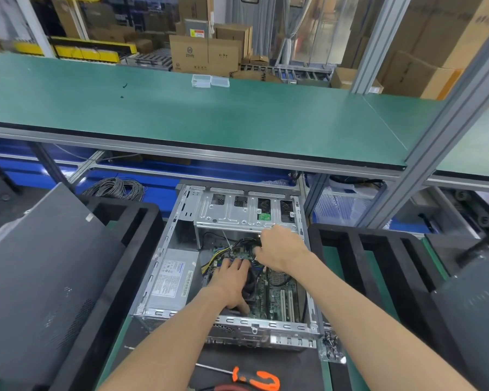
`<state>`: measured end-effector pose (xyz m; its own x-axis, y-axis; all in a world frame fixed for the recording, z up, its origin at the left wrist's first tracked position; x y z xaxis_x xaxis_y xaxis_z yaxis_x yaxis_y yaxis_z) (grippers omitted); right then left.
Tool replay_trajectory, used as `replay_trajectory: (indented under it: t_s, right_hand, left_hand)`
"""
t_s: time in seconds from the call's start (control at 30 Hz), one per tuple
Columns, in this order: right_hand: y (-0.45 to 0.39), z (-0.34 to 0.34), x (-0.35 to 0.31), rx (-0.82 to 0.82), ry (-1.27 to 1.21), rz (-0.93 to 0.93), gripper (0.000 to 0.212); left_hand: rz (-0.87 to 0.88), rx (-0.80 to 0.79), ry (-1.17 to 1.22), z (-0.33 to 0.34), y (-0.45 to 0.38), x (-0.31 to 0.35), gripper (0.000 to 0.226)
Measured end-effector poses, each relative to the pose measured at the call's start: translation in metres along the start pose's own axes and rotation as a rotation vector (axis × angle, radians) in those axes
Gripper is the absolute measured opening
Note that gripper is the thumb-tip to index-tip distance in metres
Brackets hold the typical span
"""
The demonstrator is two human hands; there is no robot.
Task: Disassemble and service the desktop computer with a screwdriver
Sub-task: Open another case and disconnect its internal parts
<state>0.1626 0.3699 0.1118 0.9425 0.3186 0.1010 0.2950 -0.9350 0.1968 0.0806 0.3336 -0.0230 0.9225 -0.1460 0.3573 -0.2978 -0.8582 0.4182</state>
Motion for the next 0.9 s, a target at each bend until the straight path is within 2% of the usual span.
replay_trajectory:
  t_s: [0.17,0.27,0.37,0.43,0.5,0.6,0.67,0.77,0.9]
  right_hand:
    - [0.004,-0.002,-0.026,-0.064,0.016,-0.191,0.033]
    - [0.009,-0.003,-0.044,-0.071,0.079,-0.329,0.014]
    - [0.017,-0.005,-0.053,-0.055,0.049,-0.434,0.017]
    - [0.018,-0.006,-0.045,-0.037,-0.015,-0.385,0.020]
    - [0.016,-0.008,-0.026,0.002,-0.052,-0.239,0.026]
    - [0.011,0.000,-0.005,-0.046,-0.030,-0.085,0.032]
    - [0.013,0.003,-0.009,-0.076,-0.041,-0.116,0.034]
    - [0.017,-0.002,-0.027,-0.065,0.014,-0.268,0.012]
    - [0.025,-0.006,-0.044,-0.046,0.011,-0.434,0.019]
  left_hand:
    - [0.009,0.028,-0.004,-0.007,-0.001,0.002,0.117]
    - [0.018,0.038,0.006,-0.008,0.000,0.003,0.126]
    - [0.027,0.050,0.003,-0.010,0.001,0.004,0.123]
    - [0.034,0.062,0.020,-0.011,0.002,0.004,0.117]
    - [0.026,0.071,0.046,-0.013,0.004,0.003,0.114]
    - [0.014,0.079,0.056,-0.016,0.006,0.003,0.103]
    - [0.014,0.076,0.051,-0.016,0.007,0.004,0.101]
    - [0.017,0.088,0.038,-0.017,0.008,0.004,0.106]
    - [0.031,0.098,0.024,-0.018,0.010,0.006,0.113]
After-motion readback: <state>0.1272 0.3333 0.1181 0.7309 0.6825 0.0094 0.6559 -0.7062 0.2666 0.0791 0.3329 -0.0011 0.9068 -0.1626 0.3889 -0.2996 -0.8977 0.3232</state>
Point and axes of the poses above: each hand's wrist, its own y-axis away from the middle knuckle, its own z-axis out of the palm, x = y × z, the point moved 10 cm from there along -y, towards the middle knuckle, and after that the axes turned 10 degrees about y, right-handed, at the moved point
